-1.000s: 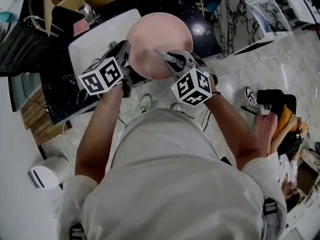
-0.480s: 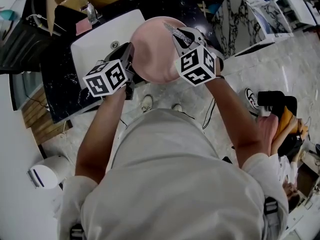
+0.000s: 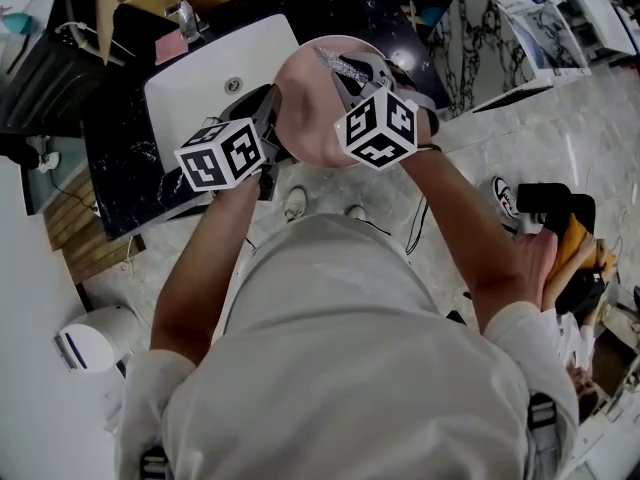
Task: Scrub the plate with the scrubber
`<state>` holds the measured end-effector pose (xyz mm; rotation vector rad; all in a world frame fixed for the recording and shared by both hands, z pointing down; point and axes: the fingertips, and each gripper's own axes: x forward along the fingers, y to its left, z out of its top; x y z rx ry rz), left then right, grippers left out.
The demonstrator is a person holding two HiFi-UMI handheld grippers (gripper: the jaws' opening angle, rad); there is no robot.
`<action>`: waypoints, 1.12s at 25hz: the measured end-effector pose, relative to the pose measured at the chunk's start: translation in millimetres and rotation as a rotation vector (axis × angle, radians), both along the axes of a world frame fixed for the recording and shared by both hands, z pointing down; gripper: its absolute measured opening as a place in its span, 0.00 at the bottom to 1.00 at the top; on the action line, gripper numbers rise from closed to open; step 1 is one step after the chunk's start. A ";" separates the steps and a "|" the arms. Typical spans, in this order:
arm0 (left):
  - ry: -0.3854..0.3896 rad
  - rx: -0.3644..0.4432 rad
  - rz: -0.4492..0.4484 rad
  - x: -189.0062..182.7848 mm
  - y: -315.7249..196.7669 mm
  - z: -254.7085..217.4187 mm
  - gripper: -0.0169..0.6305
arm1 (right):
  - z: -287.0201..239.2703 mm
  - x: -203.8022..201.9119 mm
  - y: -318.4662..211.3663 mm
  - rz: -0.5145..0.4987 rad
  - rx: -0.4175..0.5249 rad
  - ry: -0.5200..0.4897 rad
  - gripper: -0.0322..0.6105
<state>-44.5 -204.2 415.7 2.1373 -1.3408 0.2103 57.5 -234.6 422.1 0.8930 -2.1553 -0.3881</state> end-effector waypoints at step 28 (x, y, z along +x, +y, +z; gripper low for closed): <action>0.031 0.010 -0.055 -16.9 -8.7 -6.2 0.09 | 30.1 -68.6 81.5 -0.370 -0.032 0.091 0.17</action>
